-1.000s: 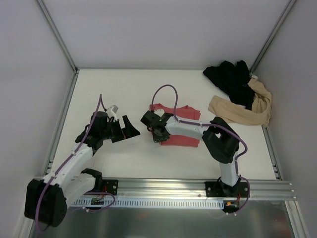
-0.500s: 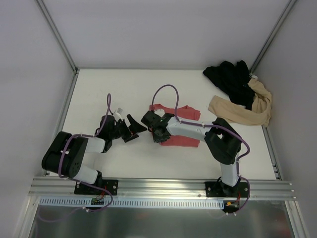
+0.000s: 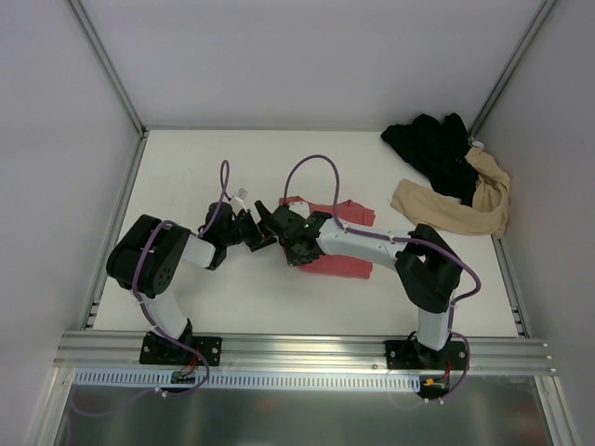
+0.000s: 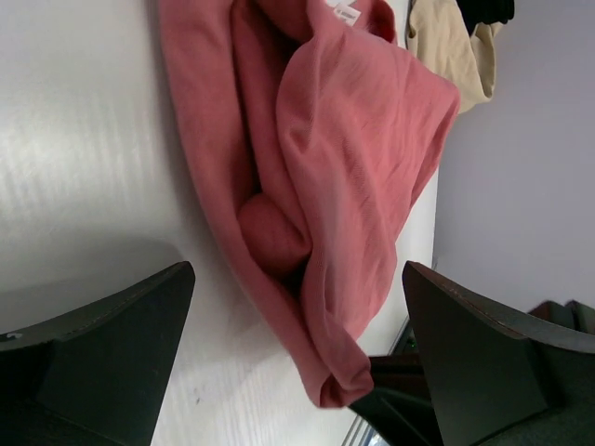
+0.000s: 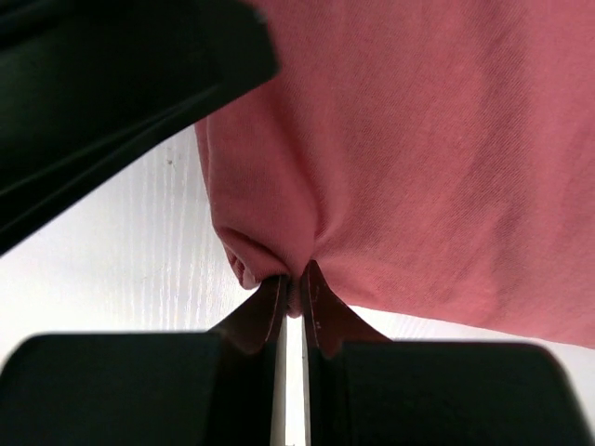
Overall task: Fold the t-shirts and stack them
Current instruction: Put the neatly folded tshirt into the corner of the board with the left arm
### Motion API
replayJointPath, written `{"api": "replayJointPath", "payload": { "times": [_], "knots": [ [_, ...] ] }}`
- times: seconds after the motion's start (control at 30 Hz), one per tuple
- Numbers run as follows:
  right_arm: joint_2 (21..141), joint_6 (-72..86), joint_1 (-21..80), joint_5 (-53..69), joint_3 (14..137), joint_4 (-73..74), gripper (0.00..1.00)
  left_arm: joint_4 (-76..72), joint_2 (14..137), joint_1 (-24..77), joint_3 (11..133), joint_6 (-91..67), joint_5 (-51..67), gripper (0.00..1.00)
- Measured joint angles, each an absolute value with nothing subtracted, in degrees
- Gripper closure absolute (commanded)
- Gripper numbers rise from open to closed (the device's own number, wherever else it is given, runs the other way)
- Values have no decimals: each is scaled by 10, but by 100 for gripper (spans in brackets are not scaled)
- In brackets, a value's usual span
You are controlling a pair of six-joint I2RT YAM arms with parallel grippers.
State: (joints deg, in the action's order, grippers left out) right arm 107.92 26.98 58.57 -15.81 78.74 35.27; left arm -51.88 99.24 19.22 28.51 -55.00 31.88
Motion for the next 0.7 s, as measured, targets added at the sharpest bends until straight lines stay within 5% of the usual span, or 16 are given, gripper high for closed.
{"api": "replayJointPath", "payload": {
  "times": [0.3, 0.47, 0.57, 0.67, 0.7],
  "knots": [
    [1066, 270, 589, -158, 787, 355, 100, -540, 1057, 229, 349, -563, 310, 1],
    [1053, 270, 591, -158, 785, 356, 100, -548, 1086, 233, 376, -570, 309, 15],
    [1046, 270, 593, -158, 776, 354, 100, -546, 1100, 233, 391, -571, 307, 34],
    [1044, 273, 595, -158, 764, 352, 100, -531, 1113, 233, 404, -570, 303, 100],
    [1044, 274, 595, -158, 760, 351, 100, -524, 1115, 233, 407, -565, 302, 100]
  ]
}}
